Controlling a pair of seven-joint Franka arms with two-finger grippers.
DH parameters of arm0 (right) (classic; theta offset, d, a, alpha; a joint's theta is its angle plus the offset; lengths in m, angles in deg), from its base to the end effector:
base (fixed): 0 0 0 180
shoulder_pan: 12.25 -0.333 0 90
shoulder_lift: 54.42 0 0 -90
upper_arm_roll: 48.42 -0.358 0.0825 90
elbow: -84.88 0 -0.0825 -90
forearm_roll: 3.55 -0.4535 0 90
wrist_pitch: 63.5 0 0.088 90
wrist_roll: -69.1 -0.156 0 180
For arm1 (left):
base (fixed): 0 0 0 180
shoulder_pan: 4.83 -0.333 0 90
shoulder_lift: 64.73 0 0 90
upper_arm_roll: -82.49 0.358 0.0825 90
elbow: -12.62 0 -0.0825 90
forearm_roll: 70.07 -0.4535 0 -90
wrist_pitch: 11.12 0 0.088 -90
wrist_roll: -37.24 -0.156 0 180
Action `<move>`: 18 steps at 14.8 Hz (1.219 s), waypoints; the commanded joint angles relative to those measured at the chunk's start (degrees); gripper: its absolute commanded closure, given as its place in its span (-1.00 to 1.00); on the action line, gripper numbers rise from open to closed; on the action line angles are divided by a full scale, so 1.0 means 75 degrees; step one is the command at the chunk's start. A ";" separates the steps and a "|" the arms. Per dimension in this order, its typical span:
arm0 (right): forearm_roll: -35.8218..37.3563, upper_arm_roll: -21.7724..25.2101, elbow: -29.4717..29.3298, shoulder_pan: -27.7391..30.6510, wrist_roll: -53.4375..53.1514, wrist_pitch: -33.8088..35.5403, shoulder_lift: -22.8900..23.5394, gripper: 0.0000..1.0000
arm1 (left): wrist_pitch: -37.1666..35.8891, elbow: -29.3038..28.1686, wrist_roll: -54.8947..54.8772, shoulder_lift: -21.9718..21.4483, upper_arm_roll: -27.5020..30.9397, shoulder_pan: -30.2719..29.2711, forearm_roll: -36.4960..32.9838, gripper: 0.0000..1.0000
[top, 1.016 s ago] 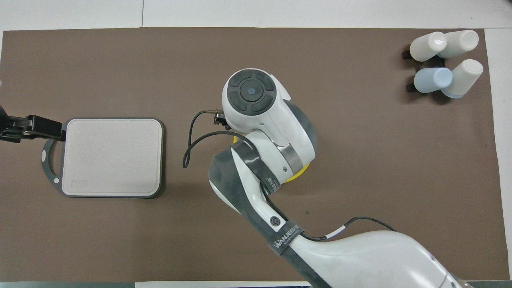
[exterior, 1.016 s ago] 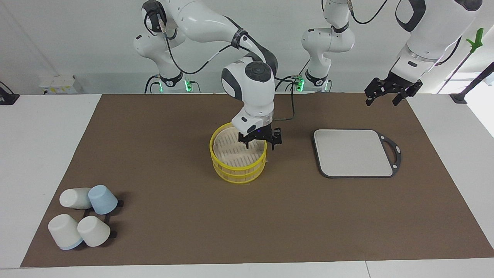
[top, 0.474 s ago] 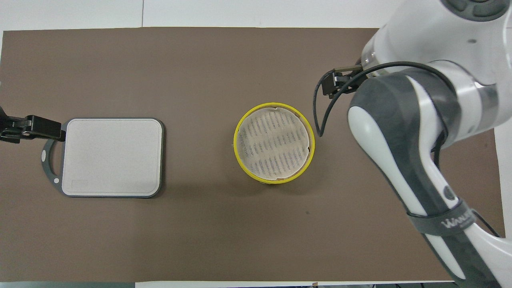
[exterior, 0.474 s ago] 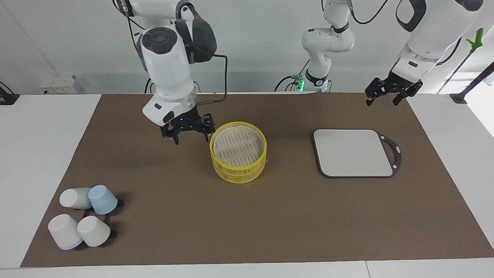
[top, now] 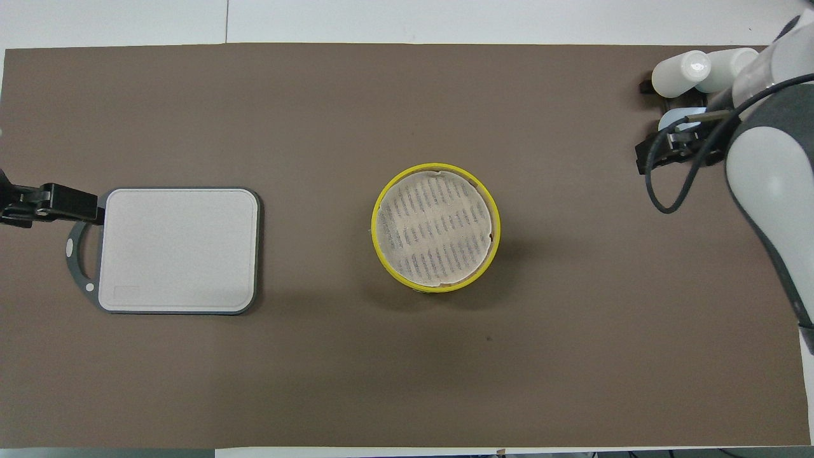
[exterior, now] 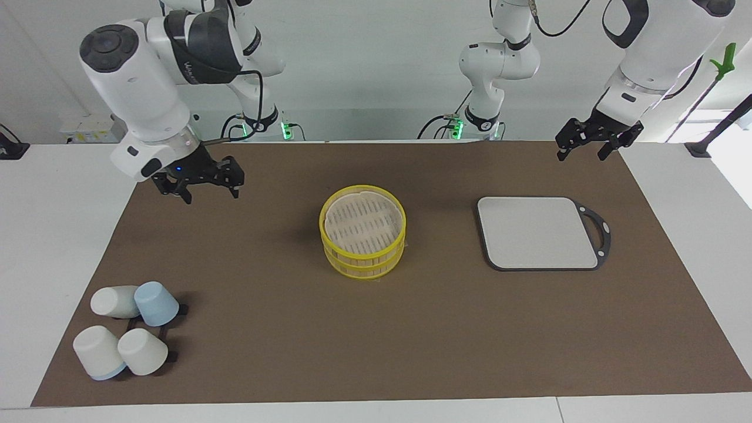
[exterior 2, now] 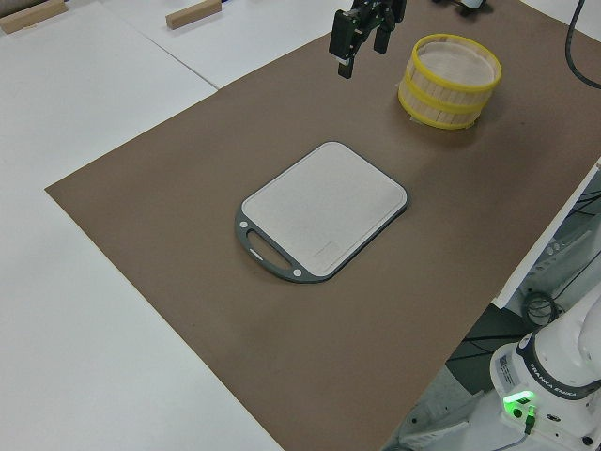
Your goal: Place bun in steamer
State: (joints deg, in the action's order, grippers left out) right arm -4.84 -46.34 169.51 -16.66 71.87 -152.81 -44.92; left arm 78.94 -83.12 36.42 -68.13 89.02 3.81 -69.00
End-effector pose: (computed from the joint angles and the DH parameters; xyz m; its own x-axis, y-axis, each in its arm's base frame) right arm 0.6725 0.0326 0.5593 0.9926 0.0890 -0.0830 0.0876 -0.9959 -0.0205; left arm 0.5990 -0.0233 0.5996 0.9979 -0.0515 -0.0398 -0.0505 -0.9984 0.0260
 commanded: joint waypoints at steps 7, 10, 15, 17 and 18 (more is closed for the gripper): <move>-0.0051 -0.0101 0.1232 0.1021 0.0123 -0.0548 -0.0904 -1.00 | -0.0101 0.0145 0.0063 0.0055 -0.0038 -0.0086 0.0092 -1.00; -0.0003 -0.0090 0.1291 0.1092 0.0134 -0.0524 -0.0916 -1.00 | -0.0101 0.0145 0.0063 0.0055 -0.0038 -0.0121 0.0092 -1.00; 0.0441 -0.0101 0.1268 0.1139 0.0426 -0.0793 -0.0904 -1.00 | -0.0113 0.0133 0.0063 0.0043 -0.0050 -0.0121 0.0092 -1.00; 0.0442 -0.0101 0.1268 0.1069 0.0404 -0.0747 -0.0904 -1.00 | -0.0101 0.0133 0.0063 0.0043 -0.0038 -0.0121 0.0092 -1.00; 0.0430 -0.0113 0.1268 0.1034 0.0358 -0.0712 -0.0904 -1.00 | -0.0101 0.0133 0.0063 0.0055 -0.0038 -0.0121 0.0080 -1.00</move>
State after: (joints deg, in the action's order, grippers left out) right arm -2.37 -46.50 177.90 -9.03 73.50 -157.54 -51.03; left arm 78.95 -83.12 36.46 -68.13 89.08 3.69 -69.00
